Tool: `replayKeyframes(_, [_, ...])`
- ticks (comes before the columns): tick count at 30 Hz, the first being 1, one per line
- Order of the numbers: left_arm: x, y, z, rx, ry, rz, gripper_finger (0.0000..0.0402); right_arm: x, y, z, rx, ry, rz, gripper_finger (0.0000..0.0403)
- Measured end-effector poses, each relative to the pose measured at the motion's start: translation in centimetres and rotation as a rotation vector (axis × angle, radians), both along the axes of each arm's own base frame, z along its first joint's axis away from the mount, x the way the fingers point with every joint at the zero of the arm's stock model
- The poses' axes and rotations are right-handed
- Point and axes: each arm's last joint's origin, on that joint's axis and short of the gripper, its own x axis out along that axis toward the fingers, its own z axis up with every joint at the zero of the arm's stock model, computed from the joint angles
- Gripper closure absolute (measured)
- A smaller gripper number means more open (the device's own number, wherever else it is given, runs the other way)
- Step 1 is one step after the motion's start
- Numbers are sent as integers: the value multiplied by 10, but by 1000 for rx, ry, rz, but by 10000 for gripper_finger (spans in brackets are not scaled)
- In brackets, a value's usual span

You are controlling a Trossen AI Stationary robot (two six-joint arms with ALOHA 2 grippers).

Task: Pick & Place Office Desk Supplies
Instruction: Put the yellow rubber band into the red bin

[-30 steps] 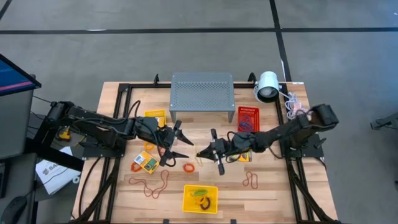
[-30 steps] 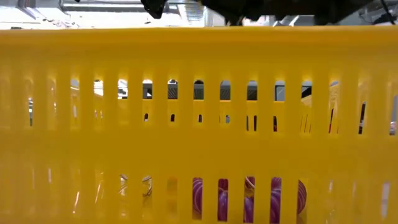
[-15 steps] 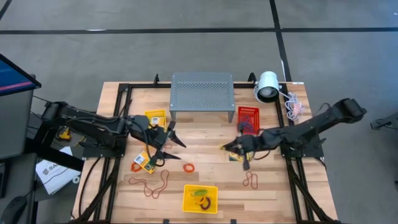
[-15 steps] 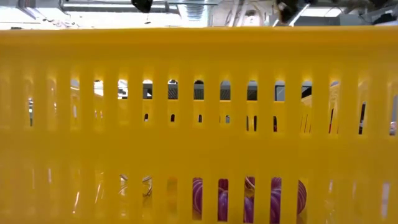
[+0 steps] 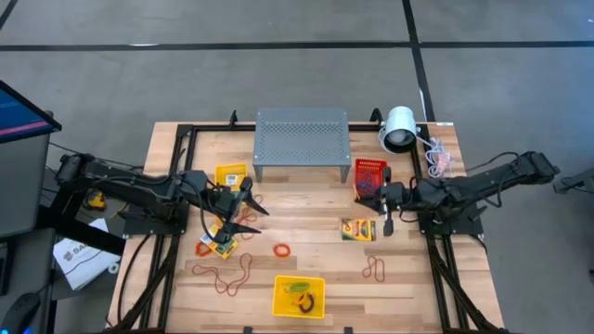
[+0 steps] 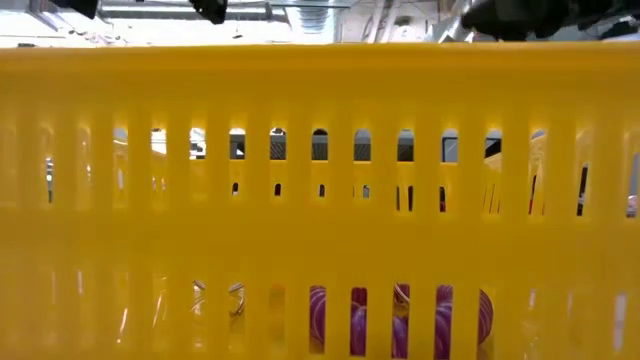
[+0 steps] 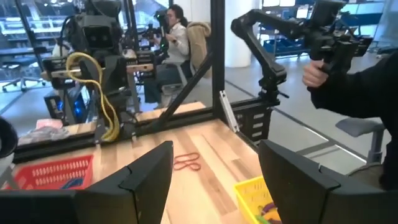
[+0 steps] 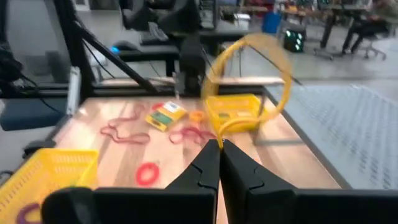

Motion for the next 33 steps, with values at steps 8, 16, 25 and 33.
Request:
replayKeyframes(8, [-1, 12, -14, 4, 36, 57, 170, -10, -21, -12, 23, 123, -303, 403])
replayKeyframes(16, [0, 21, -13, 3, 21, 95, 170, -12, -38, -25, 93, 225, -449, 403])
replayKeyframes(25, [1, 30, -13, 0, 23, 138, 170, -12, -47, -40, 154, 337, -557, 403])
replayKeyframes(33, [1, 29, -13, 0, 25, 137, 170, -9, -49, -50, 172, 409, -597, 403])
